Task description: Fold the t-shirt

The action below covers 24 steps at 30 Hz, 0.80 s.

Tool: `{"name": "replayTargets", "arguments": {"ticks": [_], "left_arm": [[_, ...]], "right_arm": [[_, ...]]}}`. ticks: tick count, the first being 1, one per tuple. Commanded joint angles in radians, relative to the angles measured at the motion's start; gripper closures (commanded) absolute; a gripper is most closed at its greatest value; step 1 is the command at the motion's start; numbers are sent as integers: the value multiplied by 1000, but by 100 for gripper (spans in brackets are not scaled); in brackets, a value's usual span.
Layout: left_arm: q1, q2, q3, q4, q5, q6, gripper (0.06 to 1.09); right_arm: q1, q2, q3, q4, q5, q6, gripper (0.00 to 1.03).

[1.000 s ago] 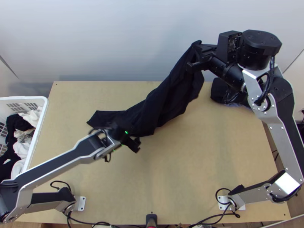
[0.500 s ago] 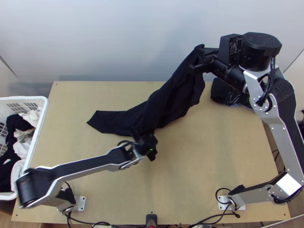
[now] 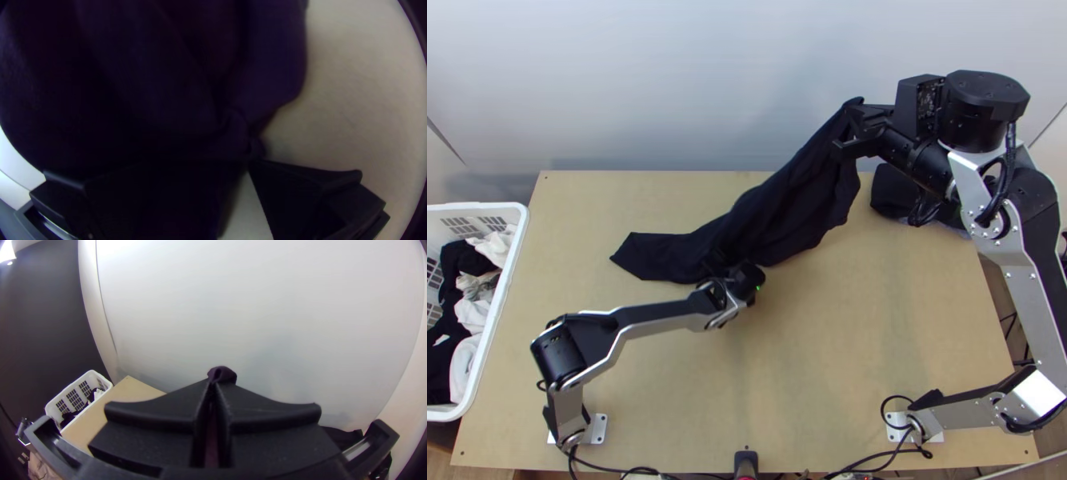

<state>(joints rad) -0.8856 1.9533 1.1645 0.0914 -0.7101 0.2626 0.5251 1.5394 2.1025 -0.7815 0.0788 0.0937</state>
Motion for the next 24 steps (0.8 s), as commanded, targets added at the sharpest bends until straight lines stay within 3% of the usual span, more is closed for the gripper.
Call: {"name": "replayTargets", "arguments": {"ticks": [1, 3, 4, 5, 6, 7, 17, 21, 24], "left_arm": [[106, 61, 58, 131, -89, 24, 11], [116, 67, 64, 157, -120, 27, 13], [119, 65, 58, 174, -120, 27, 29], [126, 64, 57, 189, -118, 35, 58], [129, 61, 61, 189, -117, 47, 100], [132, 59, 63, 180, -117, 52, 104], [73, -406, -72, 143, -6, 70, 105], [68, -570, -37, 7, -5, 41, 105], [80, -705, 41, -170, 69, -59, 105]], "right_arm": [[6, 4, 1, -12, -1, 1, 99], [7, 10, 4, -12, -1, 1, 100], [7, 13, 5, -12, -1, 1, 100], [7, 16, 7, -12, -1, 1, 100], [7, 18, 10, -12, -1, 1, 99], [9, 19, 10, -12, -1, 1, 99], [0, 34, -7, -10, 1, -5, 99], [0, 45, -2, -7, 1, -6, 99], [0, 48, 1, -5, 3, -6, 99]]}}
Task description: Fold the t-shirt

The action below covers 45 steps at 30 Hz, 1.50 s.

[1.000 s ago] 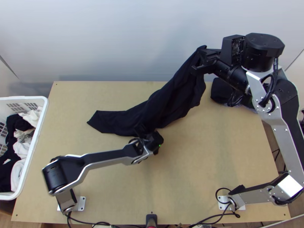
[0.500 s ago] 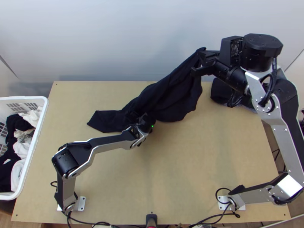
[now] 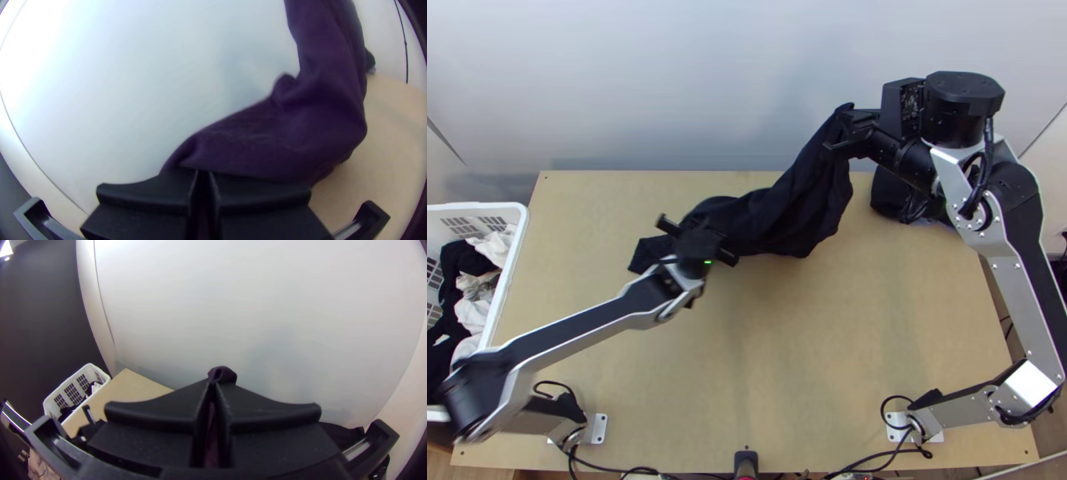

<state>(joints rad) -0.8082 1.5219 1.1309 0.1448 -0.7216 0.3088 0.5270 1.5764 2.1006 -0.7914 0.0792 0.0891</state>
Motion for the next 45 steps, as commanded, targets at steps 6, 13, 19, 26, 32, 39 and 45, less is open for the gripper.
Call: {"name": "replayTargets", "arguments": {"ticks": [6, 13, 19, 26, 32, 39, 45], "left_arm": [[110, -394, 434, -660, 379, -278, 105], [770, -81, 1054, -1042, 936, -609, 105], [1001, 182, 1020, -1105, 988, -649, 105], [922, 198, 747, -1159, 1114, -645, 105], [836, 138, 621, -1177, 1188, -645, 12], [782, 27, 583, -1196, 1288, -642, 10], [724, -52, 434, -1196, 1285, -582, 10]], "right_arm": [[-7, 14, 9, 4, 2, -3, 99], [-16, 25, 12, 6, 1, -2, 99], [-15, 25, 12, 8, 1, 0, 99], [-16, 23, 2, 6, 1, -2, 99], [-15, 25, -1, 4, 1, -6, 100], [-12, 30, 1, 4, 1, -6, 99], [-12, 30, 2, 3, 1, -6, 99]]}}
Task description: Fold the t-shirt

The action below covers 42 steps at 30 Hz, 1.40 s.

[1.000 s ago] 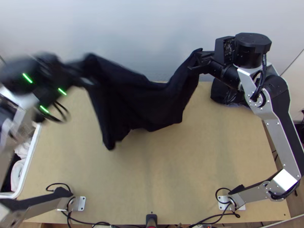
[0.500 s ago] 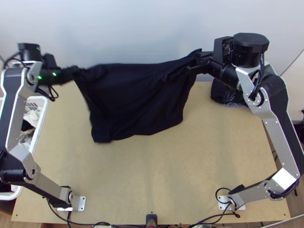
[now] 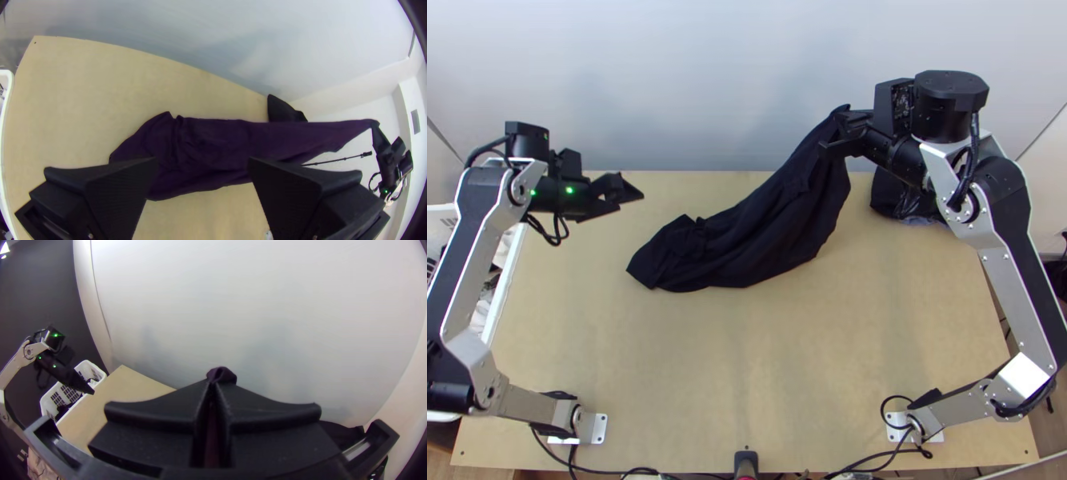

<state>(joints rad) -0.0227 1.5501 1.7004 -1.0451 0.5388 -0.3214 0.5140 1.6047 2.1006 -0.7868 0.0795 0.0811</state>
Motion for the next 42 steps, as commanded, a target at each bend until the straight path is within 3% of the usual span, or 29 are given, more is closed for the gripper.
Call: {"name": "replayTargets", "arguments": {"ticks": [1, 5, 8, 12, 18, 23, 42], "left_arm": [[-83, -93, -174, 10, 24, 53, 10], [-157, -94, -312, 117, 9, 105, 10], [-204, -67, -403, 260, -85, 162, 10], [-210, 45, -398, 376, -135, 203, 10], [-223, 277, -219, 381, -211, 154, 10], [-240, 386, -113, 376, -209, 111, 10], [-329, 441, -31, 339, -207, 97, 11]], "right_arm": [[1, 1, 2, -2, 0, 2, 99], [3, 3, -1, -2, -1, 2, 99], [6, 3, -2, -6, -1, 3, 99], [9, 0, -8, -15, 0, 2, 99], [9, -14, -17, -22, 0, 2, 99], [9, -19, -37, -25, 0, -6, 99], [-3, -20, -59, -28, 2, -11, 100]]}}
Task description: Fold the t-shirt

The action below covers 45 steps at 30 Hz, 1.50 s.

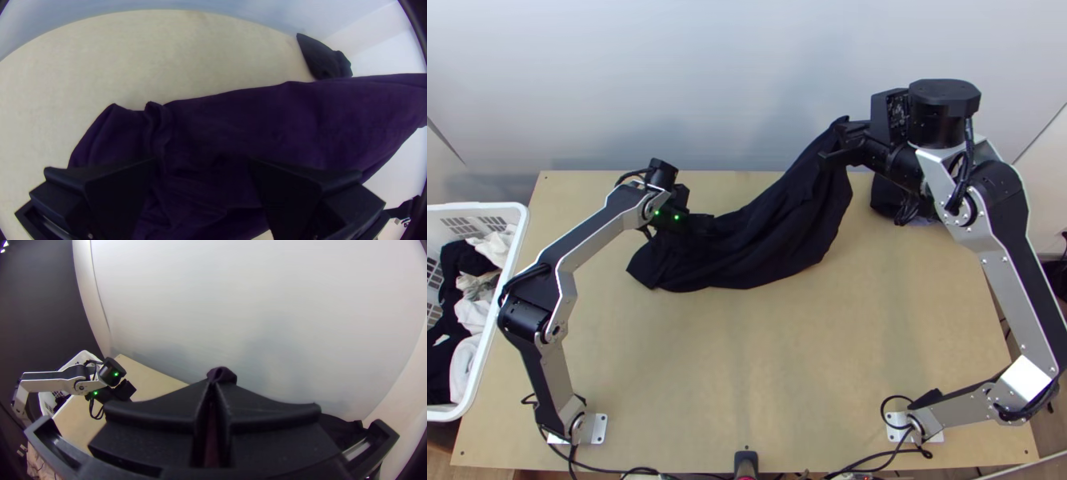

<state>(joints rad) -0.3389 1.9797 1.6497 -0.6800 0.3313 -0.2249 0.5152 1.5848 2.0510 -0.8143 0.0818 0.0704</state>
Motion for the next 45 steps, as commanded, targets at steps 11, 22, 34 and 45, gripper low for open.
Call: {"name": "replayTargets", "arguments": {"ticks": [11, 22, 34, 45], "left_arm": [[-11, 15, -19, -41, 12, 32, 105], [12, -82, 76, -107, 5, 9, 105], [103, -294, 315, -280, 5, -14, 105], [282, -433, 608, -342, 11, -93, 105]], "right_arm": [[-11, 4, -12, 0, -1, -3, 99], [-17, 4, -23, 1, -1, -1, 100], [-57, -32, -8, 1, -1, 2, 100], [-133, -92, 155, 106, 62, 19, 100]]}}
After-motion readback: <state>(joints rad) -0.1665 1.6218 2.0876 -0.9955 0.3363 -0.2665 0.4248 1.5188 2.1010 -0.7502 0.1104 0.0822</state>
